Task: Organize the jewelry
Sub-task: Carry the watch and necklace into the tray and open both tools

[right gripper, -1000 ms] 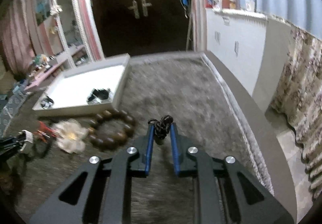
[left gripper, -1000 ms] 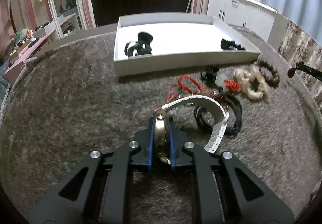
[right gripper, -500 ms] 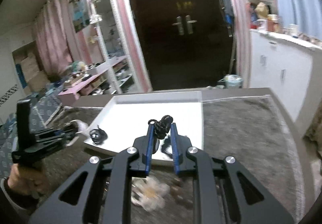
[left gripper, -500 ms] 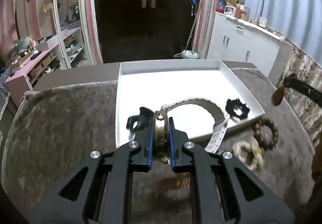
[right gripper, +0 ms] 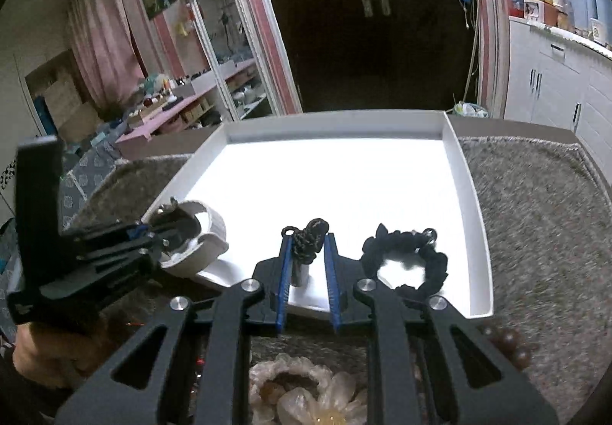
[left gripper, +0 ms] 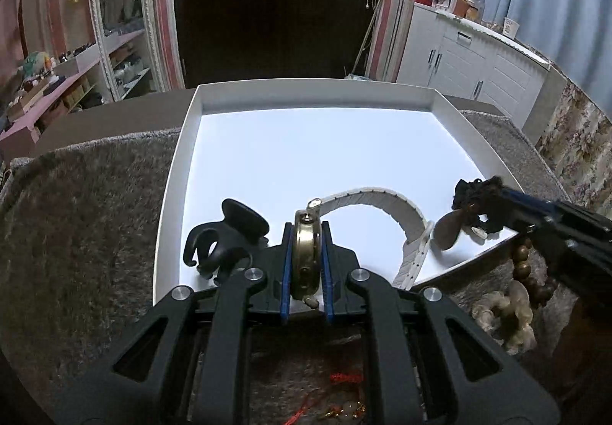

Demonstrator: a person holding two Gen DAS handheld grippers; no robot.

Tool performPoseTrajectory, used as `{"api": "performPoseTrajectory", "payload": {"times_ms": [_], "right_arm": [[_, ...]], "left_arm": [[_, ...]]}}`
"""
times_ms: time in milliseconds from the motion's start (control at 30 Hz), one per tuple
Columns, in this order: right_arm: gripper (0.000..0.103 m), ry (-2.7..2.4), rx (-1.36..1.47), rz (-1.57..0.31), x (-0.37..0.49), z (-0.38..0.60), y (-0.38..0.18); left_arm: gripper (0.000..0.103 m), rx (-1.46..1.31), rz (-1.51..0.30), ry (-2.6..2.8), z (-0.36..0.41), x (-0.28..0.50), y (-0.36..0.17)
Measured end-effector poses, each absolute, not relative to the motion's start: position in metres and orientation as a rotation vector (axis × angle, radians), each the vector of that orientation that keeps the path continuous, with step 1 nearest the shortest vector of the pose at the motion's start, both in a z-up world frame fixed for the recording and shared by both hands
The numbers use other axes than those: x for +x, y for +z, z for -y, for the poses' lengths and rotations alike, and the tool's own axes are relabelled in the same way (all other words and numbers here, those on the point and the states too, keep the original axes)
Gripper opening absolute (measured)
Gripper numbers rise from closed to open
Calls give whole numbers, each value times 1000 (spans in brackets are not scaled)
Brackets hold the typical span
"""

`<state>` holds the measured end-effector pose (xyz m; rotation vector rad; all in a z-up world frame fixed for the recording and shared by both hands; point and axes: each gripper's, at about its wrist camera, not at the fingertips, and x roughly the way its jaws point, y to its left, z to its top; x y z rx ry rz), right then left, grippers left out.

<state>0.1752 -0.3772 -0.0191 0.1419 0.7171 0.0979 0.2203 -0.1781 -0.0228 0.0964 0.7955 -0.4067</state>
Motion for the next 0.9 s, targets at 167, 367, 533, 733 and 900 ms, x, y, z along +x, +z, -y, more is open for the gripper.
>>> {"api": "performPoseTrajectory", "payload": {"times_ms": [167,367,533,733,900], "right_arm": [[17,73,129,-729,182,377,-28],[20,59,126,-743,184,378,-34],[32,55,142,-717,179,383,-30],[32,65,163,-707,175,387,-26],[40,67,170,-679,169,389,-17]], "left_arm": [[12,102,-778,-412,180,221,-24],[15,105,-761,-404,182,226,-25],[31,65,-767,-393,173,234,-27],[43,47,-768,-396,171,239,-30],[49,39,-728,-401,168,234,-19]]}}
